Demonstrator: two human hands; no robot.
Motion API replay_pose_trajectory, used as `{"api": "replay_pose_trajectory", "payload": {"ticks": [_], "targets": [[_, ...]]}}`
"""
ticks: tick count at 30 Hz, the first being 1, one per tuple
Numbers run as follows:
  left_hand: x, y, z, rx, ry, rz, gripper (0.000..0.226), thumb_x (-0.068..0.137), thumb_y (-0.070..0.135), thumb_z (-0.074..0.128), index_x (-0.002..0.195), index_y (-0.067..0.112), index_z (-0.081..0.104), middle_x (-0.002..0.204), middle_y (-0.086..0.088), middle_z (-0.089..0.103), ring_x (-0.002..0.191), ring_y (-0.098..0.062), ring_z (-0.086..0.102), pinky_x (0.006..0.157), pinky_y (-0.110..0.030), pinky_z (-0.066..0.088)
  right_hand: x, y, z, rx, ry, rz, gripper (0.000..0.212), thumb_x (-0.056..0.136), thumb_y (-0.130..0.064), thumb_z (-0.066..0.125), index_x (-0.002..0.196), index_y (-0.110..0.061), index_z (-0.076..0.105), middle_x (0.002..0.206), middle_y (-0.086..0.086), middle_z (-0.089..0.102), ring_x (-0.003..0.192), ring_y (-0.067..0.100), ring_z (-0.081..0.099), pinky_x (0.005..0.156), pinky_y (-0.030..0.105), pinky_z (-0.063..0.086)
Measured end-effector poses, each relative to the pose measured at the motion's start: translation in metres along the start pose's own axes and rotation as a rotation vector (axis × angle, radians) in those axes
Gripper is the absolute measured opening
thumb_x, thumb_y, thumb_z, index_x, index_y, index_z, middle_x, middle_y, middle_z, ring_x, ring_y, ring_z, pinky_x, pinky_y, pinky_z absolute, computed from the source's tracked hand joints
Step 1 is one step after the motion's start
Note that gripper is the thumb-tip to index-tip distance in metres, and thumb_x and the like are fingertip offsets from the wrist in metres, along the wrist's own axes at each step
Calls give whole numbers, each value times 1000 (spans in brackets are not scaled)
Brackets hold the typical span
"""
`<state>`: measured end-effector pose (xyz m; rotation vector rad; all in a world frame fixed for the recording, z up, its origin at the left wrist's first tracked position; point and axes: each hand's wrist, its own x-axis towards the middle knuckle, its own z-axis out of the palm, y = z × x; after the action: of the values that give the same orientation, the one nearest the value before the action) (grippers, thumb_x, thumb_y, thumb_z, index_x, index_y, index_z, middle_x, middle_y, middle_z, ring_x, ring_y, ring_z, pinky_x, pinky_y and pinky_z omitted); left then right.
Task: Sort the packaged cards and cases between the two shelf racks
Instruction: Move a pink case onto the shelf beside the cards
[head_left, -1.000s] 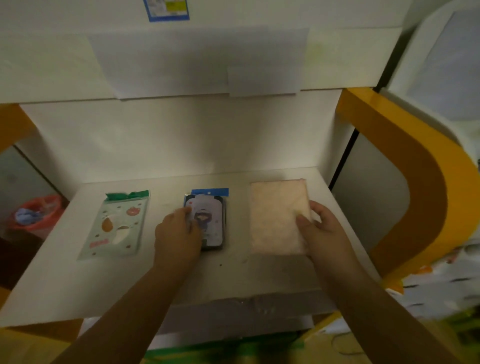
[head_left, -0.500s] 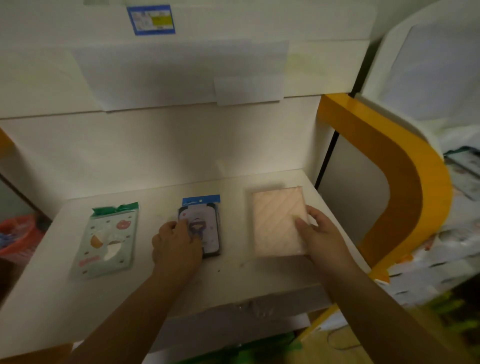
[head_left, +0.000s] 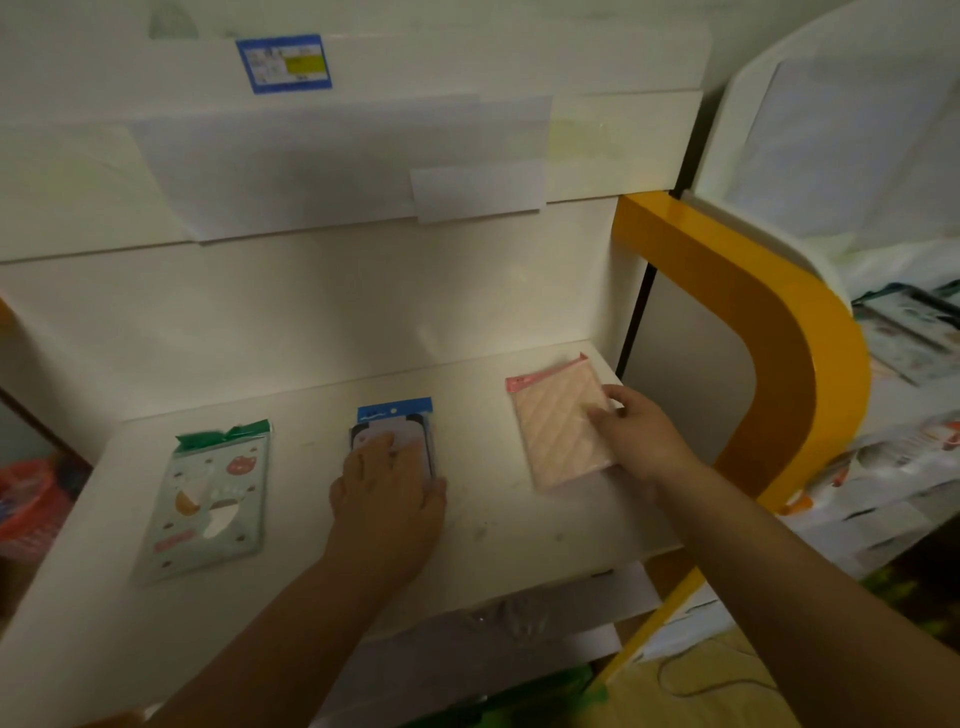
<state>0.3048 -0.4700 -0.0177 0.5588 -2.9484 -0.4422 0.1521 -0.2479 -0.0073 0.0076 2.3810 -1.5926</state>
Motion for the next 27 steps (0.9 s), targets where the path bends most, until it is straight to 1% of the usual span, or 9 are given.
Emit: {"api": "replay_pose_trajectory", "payload": {"ticks": [2,6,10,13,16,19,23,25,27], "targets": [[-1,7,-1,-13,-24,77,57,98,46,37,150,25,23,156,-6,19,144,-28,15,116,-46,19,3,1,2,-44,25,5,46,100,-24,55,144,-16,48,133,4,59,101,20,62,74,26,49],[-1,18,-6,6,-49,162,57,100,45,34,152,29,18,161,-4,11,148,-25,5,119,-44,6,5,1,4,-279,53,-2,50,97,-28,55,144,-11,48,138,9,58,117,28,58,101,39,47],[0,26,-12,-18,-54,148,56,100,45,36,151,32,19,161,0,8,148,-26,3,121,-48,10,-3,0,6,-448,56,-63,53,96,-29,55,145,-12,45,139,10,56,123,30,55,105,44,45],[2,29,-17,8,-2,180,56,99,46,37,151,32,21,160,-2,11,146,-26,10,118,-44,12,-10,2,3,-396,56,-26,54,95,-28,57,146,-14,44,139,10,53,121,30,55,105,45,46],[6,32,-15,-18,31,203,56,97,44,42,150,30,26,160,-2,15,146,-26,14,117,-43,17,-19,5,-1,-409,102,-49,56,91,-32,61,143,-18,47,142,9,49,120,30,55,103,46,48],[13,39,-14,-75,18,242,56,98,40,45,149,26,30,160,-4,19,147,-26,14,117,-42,19,-38,-2,-8,-472,105,-123,52,94,-33,60,143,-21,46,143,4,45,125,26,50,103,38,43],[19,51,-19,-136,17,304,57,98,36,45,151,21,28,160,-4,24,148,-24,15,119,-42,18,-67,-14,-19,-530,134,-301,48,96,-31,59,142,-22,49,140,0,47,125,21,51,103,36,45],[17,60,-27,-159,38,329,57,98,35,47,150,21,29,158,-3,28,147,-23,20,119,-43,21,-83,-23,-25,-533,136,-385,46,96,-34,58,140,-25,50,139,-5,48,118,12,50,97,30,45],[13,72,-36,-168,73,363,56,97,34,49,149,19,33,155,-3,34,144,-23,26,118,-41,22,-96,-30,-31,-511,128,-447,43,95,-38,58,137,-28,51,135,-10,49,110,2,45,89,22,40]]}}
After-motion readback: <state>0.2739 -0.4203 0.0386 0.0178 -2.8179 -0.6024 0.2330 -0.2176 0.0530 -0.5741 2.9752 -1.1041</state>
